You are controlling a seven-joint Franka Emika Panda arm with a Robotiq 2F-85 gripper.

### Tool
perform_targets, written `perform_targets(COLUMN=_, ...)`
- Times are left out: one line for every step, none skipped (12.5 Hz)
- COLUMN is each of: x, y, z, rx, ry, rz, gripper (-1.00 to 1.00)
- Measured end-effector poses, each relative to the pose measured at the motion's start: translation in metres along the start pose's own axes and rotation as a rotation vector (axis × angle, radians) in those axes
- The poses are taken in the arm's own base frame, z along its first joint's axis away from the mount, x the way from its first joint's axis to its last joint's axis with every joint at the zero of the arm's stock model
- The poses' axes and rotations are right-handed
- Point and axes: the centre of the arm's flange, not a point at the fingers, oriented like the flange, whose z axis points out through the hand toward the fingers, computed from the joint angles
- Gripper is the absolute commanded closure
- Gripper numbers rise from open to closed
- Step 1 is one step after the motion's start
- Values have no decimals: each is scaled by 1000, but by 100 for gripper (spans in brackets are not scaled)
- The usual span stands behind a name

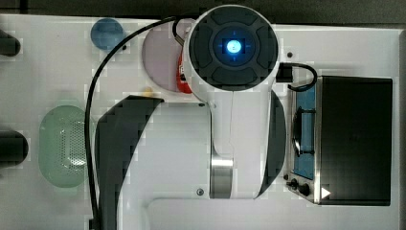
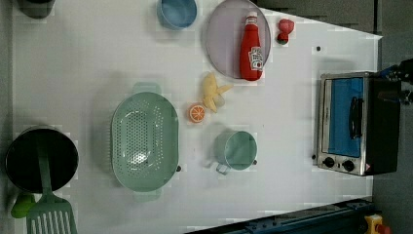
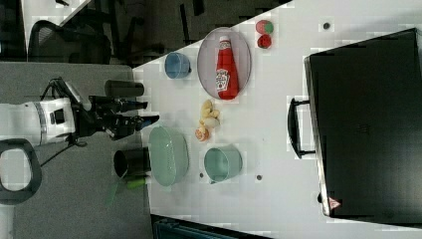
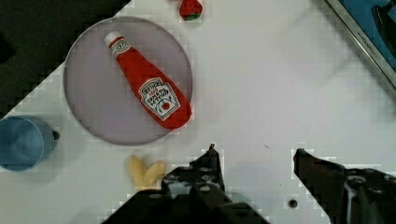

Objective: Pick ketchup from plate and place it on table.

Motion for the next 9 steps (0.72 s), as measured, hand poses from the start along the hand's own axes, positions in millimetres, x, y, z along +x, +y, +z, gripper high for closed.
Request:
perform_targets(x=-14, y=18, z=7, rx=-52, ry=-56, rz=9, gripper=-59)
perform_targets(x=-30, y=38, z=11, rx=-96, ry=-113, rz=23, gripper=-80)
perform_targets(x=-42, y=55, z=8, rx=-112, ry=-136, rz=37, gripper=-99)
perform_targets(x=-45, y=62, z=0, rx=-101, ry=-123, rz=45, gripper=-100)
perform_targets(x=-43, y=64, z=-10, rx=-77, ry=-95, rz=50, gripper=-100)
perform_targets(x=-37, y=59, z=-20, rx=-43, ry=-57, rz=51, gripper=-100)
perform_targets(x=-32, y=55, z=-26, rx=-16, ry=-26, rz=51, gripper=-100)
perform_targets(x=-26, y=50, z=-29, rx=5, ry=-2, rz=50, gripper=-100)
perform_targets(x=-21, y=45, z=-23, rx=4, ry=-4, rz=48, gripper=-100)
